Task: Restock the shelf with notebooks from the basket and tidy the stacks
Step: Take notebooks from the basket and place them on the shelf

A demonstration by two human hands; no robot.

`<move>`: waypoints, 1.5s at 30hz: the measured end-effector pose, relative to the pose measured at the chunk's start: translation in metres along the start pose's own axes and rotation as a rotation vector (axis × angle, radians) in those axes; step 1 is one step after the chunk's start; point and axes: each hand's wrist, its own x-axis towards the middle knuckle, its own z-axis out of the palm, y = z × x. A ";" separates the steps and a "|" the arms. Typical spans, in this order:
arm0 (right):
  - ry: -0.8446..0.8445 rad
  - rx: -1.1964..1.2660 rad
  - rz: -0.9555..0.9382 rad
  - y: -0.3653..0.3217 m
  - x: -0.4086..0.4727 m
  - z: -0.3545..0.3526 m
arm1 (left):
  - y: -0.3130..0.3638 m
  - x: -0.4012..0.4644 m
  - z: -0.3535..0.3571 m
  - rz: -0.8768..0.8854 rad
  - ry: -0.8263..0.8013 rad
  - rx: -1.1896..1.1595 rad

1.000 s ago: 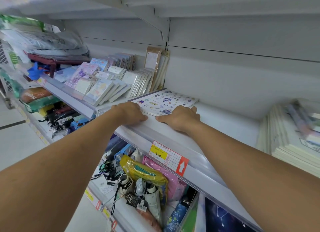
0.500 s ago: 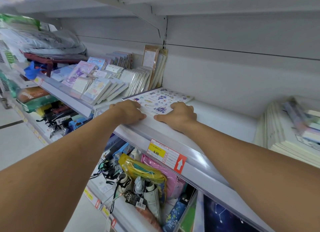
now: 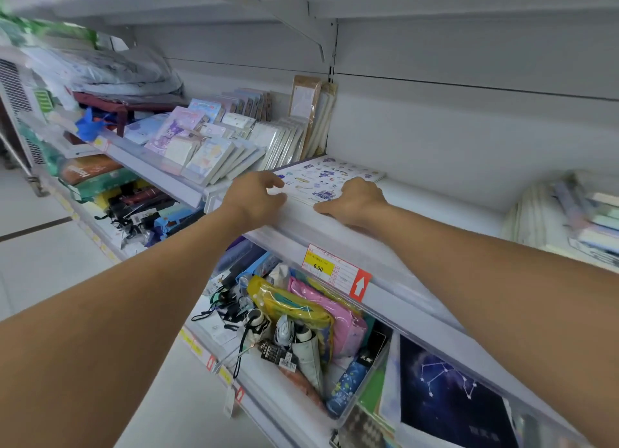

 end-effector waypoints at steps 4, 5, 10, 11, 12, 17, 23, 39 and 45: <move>0.115 -0.094 -0.204 -0.036 -0.050 -0.035 | -0.010 -0.071 -0.016 0.040 0.143 -0.178; 0.285 -0.011 -0.295 -0.046 -0.073 -0.033 | -0.020 -0.093 -0.017 0.013 0.158 -0.223; 0.146 0.426 -0.565 -0.059 -0.224 0.097 | -0.111 -0.260 0.023 -0.504 -0.097 -0.205; -0.115 0.329 -0.474 -0.049 -0.247 0.141 | -0.129 -0.301 0.035 -0.607 -0.187 -0.166; -0.350 0.222 -0.356 -0.033 -0.269 0.183 | -0.143 -0.341 0.046 -0.692 -0.268 -0.126; -0.758 -0.026 -0.010 0.041 -0.346 0.291 | -0.186 -0.450 0.072 -1.055 -0.338 0.022; -0.544 -0.162 -0.114 0.057 -0.387 0.313 | -0.192 -0.505 0.084 -1.436 -0.367 -0.392; -1.353 0.330 0.262 0.077 -0.331 0.246 | -0.158 -0.487 0.062 -1.332 0.053 -1.146; -0.735 0.068 0.006 0.074 -0.346 0.287 | -0.168 -0.471 0.023 -0.815 0.029 -0.181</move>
